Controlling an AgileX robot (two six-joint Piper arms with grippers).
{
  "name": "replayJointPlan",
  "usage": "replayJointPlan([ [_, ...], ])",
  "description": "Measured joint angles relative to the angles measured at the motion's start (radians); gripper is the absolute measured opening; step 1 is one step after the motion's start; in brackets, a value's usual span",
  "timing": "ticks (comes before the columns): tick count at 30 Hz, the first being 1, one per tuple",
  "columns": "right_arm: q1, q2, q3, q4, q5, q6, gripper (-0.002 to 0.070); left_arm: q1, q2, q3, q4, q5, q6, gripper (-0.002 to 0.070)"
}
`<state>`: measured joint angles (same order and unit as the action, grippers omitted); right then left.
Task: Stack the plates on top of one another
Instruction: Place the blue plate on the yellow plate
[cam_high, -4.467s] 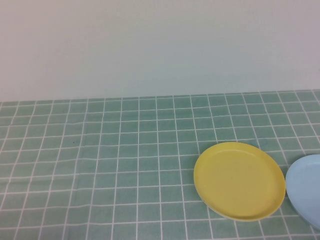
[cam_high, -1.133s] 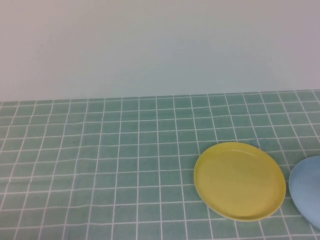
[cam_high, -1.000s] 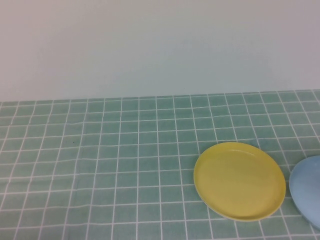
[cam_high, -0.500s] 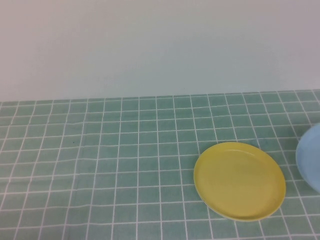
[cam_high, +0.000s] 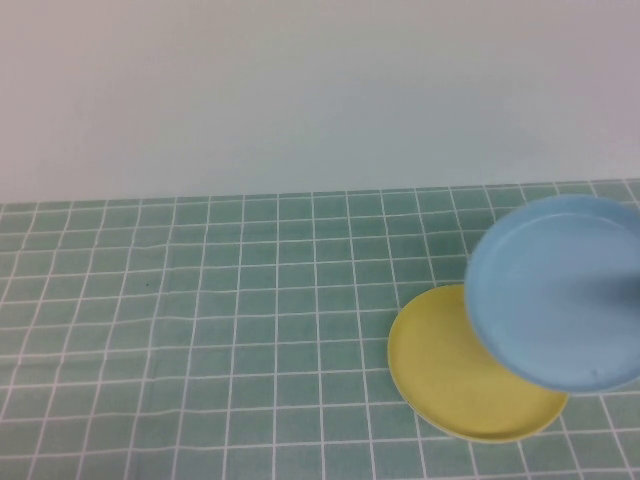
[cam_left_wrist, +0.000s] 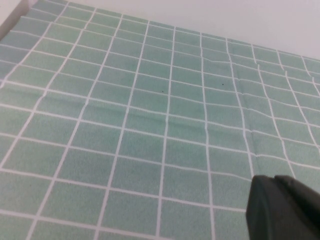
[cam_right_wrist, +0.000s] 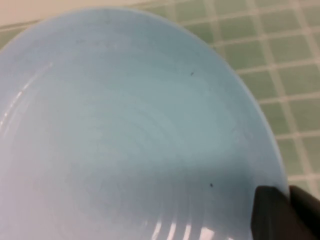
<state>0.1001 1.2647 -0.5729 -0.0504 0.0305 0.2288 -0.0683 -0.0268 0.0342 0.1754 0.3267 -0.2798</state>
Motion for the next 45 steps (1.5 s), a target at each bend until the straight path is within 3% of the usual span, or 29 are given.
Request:
replayJointPlan([
  [20,0.174,0.284,0.0,-0.002,-0.23,0.004,0.0012,0.0,0.0,0.0,0.0,0.0,0.0,0.0],
  [27,0.186,0.358,-0.02,-0.002,-0.222,0.017,0.002,0.0,0.0,0.0,0.0,0.0,0.0,0.0],
  [31,0.187,0.365,-0.02,-0.01,-0.222,0.017,0.0103,0.0,0.0,0.0,0.0,0.0,0.0,0.0],
  [39,0.187,0.356,-0.02,-0.022,-0.23,0.017,0.0338,0.0,0.0,0.0,0.0,0.0,0.0,0.0],
  [45,0.187,0.256,-0.02,-0.052,-0.228,0.017,0.0346,0.0,0.0,0.0,0.0,0.0,0.0,-0.0001],
])
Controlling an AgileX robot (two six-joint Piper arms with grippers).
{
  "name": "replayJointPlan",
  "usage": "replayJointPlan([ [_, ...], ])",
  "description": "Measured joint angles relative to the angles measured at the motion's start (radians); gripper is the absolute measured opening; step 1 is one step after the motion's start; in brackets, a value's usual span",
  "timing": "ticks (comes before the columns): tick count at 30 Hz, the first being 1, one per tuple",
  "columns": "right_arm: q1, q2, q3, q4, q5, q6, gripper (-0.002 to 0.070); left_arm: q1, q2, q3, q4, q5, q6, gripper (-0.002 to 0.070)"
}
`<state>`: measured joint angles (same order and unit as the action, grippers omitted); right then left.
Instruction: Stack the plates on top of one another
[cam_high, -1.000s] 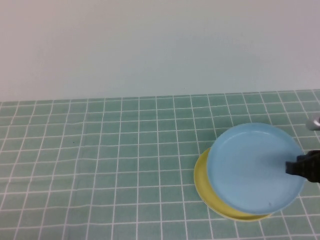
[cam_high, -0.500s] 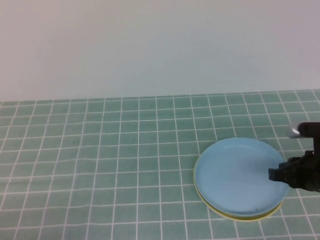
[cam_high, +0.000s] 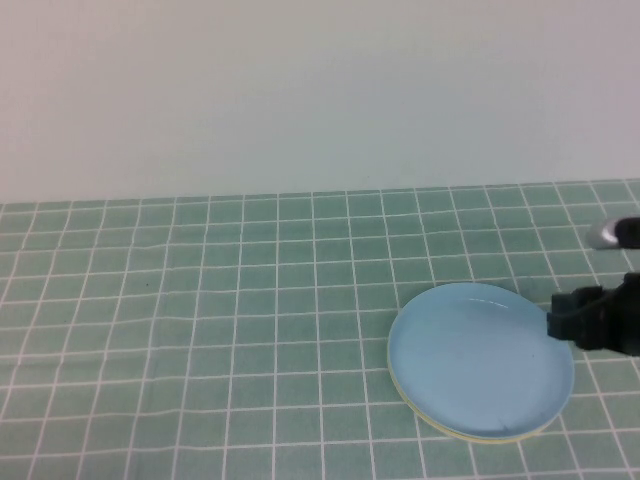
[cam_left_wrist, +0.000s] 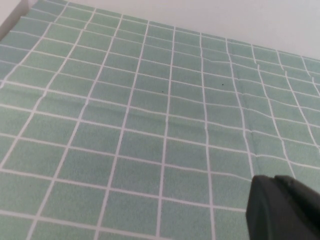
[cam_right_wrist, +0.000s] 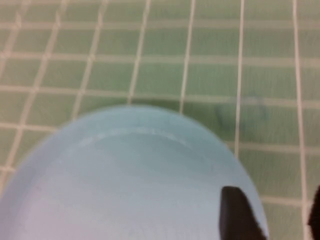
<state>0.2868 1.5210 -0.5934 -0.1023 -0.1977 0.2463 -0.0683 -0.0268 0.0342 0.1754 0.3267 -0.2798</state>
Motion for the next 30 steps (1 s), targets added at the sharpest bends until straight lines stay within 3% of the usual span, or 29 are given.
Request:
replayJointPlan([
  [2,0.002,-0.053,0.0,-0.029,0.004,0.0,0.0273,0.0,0.0,0.0,0.0,0.0,0.0,-0.0001],
  [5,0.002,-0.162,0.0,-0.061,0.005,0.0,0.0088,0.0,0.0,0.0,0.0,0.0,0.0,0.0],
  [8,0.002,-0.274,0.0,-0.07,-0.04,0.0,0.0026,0.0,0.0,0.0,0.0,0.0,0.0,0.0],
  [13,0.002,-0.402,0.0,-0.074,-0.214,0.0,0.0003,0.0,0.0,0.0,0.0,0.0,0.0,-0.0001],
  [20,0.004,-0.411,0.0,-0.08,-0.373,0.0,-0.0001,0.0,0.0,0.0,0.0,0.0,0.0,-0.0001],
  [25,0.006,-0.441,0.002,-0.08,-0.291,0.0,-0.0001,0.0,0.0,0.0,0.0,0.0,0.0,0.0],
  [30,-0.016,-0.588,0.004,-0.078,-0.05,-0.039,-0.0001,0.0,0.0,0.0,0.0,0.0,0.0,-0.0001],
])
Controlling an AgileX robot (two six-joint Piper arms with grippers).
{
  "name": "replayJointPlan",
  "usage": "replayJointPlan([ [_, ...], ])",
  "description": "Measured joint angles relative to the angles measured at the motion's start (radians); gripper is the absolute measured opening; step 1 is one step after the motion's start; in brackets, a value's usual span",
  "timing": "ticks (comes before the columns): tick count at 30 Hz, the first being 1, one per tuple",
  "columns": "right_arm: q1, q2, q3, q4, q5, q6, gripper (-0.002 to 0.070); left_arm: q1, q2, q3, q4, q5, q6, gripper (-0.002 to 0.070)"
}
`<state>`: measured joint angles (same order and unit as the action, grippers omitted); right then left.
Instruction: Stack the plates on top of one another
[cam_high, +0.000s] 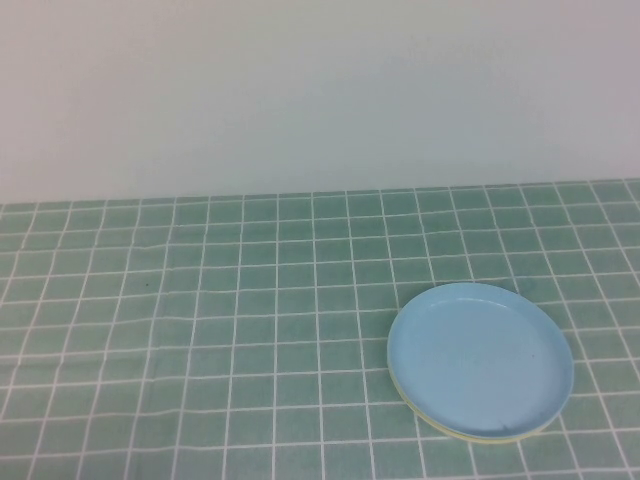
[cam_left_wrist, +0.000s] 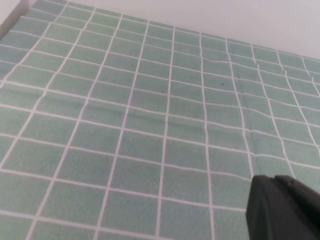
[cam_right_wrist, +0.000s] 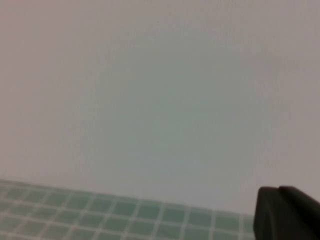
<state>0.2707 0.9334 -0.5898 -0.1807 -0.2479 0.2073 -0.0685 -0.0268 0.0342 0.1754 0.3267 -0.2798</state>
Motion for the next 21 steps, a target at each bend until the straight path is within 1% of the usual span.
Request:
replayJointPlan([
  [4,-0.046,-0.174,0.004,0.002,0.317,-0.048,-0.0001,0.0,0.0,0.0,0.0,0.0,0.0,0.0],
  [7,-0.08,-0.327,0.05,0.003,0.444,-0.054,-0.0002,0.0,0.0,0.0,0.0,0.0,0.0,0.0],
  [11,-0.162,-0.529,0.155,0.01,0.462,-0.054,-0.0002,0.0,0.0,0.0,0.0,0.0,0.0,0.0],
  [16,-0.278,-0.826,0.347,0.044,0.473,-0.054,-0.0002,0.0,0.0,0.0,0.0,0.0,0.0,-0.0001],
  [18,-0.304,-0.91,0.408,0.048,0.477,-0.054,-0.0002,0.0,0.002,0.0,0.0,-0.002,0.0,-0.0001],
  [21,-0.31,-0.942,0.479,0.05,0.476,-0.054,-0.0002,0.0,0.002,0.0,0.0,0.003,0.0,-0.0001],
])
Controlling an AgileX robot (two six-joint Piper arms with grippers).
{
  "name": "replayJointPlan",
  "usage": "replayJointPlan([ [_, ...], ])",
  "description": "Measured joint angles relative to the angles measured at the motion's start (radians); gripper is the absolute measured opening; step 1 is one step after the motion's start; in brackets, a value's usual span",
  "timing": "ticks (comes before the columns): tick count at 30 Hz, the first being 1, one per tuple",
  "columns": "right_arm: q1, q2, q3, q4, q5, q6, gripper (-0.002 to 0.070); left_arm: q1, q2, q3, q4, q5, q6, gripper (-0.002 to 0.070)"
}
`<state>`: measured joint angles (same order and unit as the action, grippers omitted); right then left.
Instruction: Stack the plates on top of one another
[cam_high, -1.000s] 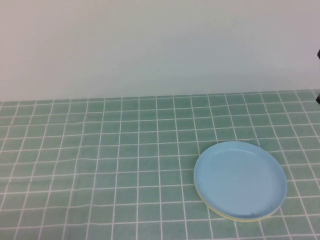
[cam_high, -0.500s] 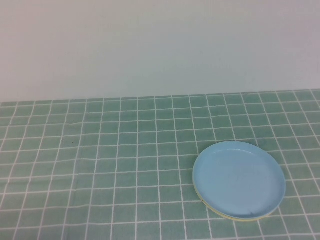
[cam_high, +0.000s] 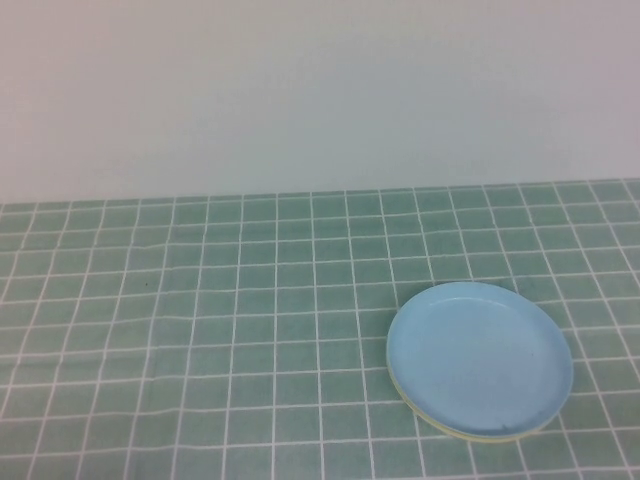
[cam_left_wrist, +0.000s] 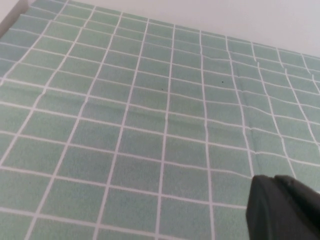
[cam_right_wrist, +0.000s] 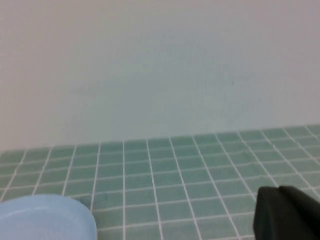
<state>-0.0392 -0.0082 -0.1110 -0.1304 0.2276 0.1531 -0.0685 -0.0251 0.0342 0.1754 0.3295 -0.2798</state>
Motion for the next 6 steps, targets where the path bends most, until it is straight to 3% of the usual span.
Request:
replayJointPlan([
  [6,0.0,0.0,0.096,0.002,0.0,0.0,-0.0002,0.0,0.0,0.0,0.0,0.0,0.0,0.0],
])
